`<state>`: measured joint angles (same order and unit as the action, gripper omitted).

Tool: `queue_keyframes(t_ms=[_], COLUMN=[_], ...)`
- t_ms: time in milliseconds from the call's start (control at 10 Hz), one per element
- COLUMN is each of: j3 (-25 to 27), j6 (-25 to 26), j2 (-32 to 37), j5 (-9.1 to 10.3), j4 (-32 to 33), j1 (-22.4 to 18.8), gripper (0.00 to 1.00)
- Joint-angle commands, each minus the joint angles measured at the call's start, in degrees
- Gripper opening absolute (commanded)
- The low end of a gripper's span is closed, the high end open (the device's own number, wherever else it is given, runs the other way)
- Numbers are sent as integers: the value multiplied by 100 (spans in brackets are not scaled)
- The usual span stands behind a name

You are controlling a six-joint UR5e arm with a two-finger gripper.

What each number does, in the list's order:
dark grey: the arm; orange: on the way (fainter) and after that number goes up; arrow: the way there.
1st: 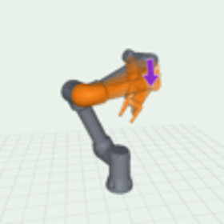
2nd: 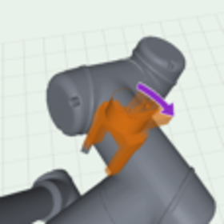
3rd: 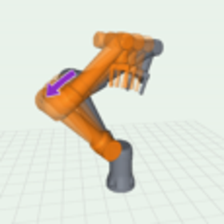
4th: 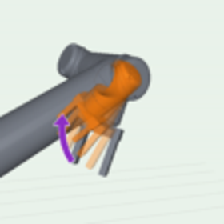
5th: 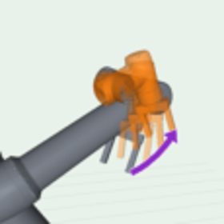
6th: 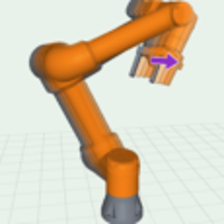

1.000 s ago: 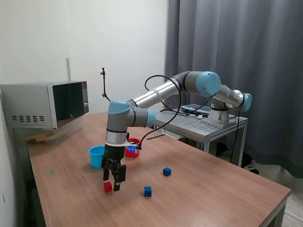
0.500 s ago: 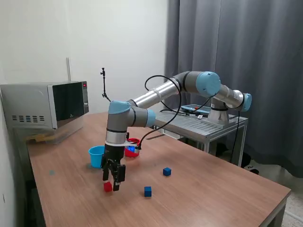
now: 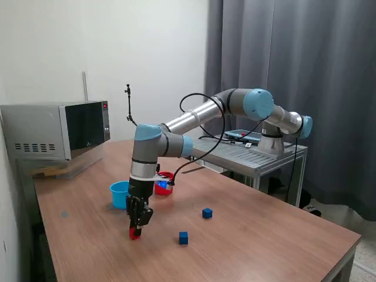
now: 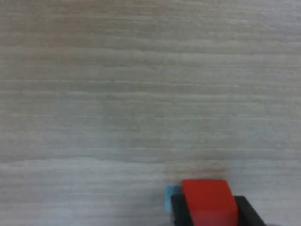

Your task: Place red objects in the red bin, and blue objects in the blue bin.

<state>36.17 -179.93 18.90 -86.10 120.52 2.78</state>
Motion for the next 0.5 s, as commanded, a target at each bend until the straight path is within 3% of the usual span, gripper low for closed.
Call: queue_keyframes(t_ms=[0, 300, 400], j3=[-5, 39, 126], j6=[2, 2, 11], j2=[0, 105, 340], j5=[-12, -56, -230], j4=[6, -2, -2], j1=[-6, -15, -15], gripper=[0, 0, 0])
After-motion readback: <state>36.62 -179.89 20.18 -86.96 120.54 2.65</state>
